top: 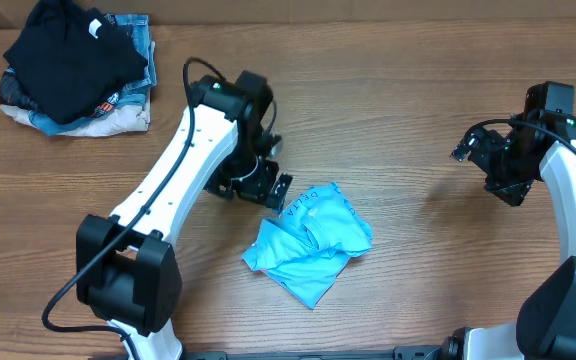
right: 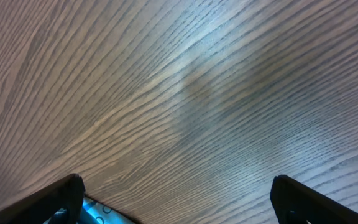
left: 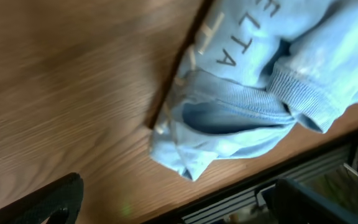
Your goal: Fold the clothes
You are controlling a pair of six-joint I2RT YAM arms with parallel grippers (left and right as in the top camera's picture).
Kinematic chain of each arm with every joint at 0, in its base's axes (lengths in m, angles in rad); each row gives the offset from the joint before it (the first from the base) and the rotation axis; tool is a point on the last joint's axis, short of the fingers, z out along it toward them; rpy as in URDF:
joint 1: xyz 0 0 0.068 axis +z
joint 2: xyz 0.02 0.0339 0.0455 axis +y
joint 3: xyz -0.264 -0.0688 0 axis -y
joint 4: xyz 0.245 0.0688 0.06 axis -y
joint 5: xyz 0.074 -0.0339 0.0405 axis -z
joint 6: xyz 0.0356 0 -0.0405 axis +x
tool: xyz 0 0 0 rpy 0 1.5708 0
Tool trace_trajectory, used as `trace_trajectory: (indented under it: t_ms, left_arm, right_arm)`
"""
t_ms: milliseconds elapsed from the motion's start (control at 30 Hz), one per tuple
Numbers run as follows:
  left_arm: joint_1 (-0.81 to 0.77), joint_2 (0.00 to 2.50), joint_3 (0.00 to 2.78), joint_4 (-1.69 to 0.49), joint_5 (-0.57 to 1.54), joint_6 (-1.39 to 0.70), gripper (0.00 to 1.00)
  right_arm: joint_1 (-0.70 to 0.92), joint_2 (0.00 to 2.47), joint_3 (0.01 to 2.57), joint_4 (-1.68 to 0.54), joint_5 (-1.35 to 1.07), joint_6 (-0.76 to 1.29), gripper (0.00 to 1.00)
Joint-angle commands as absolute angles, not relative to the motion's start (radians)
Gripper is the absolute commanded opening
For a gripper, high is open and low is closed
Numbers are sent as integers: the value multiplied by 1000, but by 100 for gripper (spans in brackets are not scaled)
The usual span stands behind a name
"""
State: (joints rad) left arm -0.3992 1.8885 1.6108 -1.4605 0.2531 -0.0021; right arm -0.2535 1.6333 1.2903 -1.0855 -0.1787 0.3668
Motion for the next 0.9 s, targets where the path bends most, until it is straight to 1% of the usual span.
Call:
trace_trajectory:
  t_ms: [0, 267, 333, 367, 400, 467, 500, 633, 867]
  left_arm:
    - [-403, 1870, 1520, -1422, 368, 100, 100]
    - [-406, 1870, 1353, -1253, 486, 125, 98]
    - [-407, 1870, 1335, -1229, 499, 124, 96]
    - [-407, 1870, 1329, -1224, 499, 124, 94]
    - [-407, 1870, 1325, -1220, 499, 124, 88]
    - [-407, 1870, 1318, -1203, 500, 122, 62]
    - [-407, 1870, 1315, -1194, 509, 115, 46]
    - [-407, 1870, 1312, -1184, 543, 106, 4]
    - [-407, 1868, 1342, -1265, 541, 62, 4]
  right_arm:
    - [-255, 1612, 1315, -1083, -181, 363, 100]
    - [-255, 1612, 1315, -1087, -181, 363, 100]
    - [-255, 1612, 1315, -1087, -188, 363, 100]
    - [-255, 1612, 1315, -1088, -191, 363, 100]
    - [-255, 1612, 1315, -1089, -196, 363, 100]
    - [-255, 1612, 1315, -1090, -203, 363, 100]
    - [-255, 1612, 1315, -1090, -204, 363, 100]
    - [-255, 1612, 1315, -1092, -204, 363, 100]
    - [-255, 1612, 1315, -1090, -203, 363, 100]
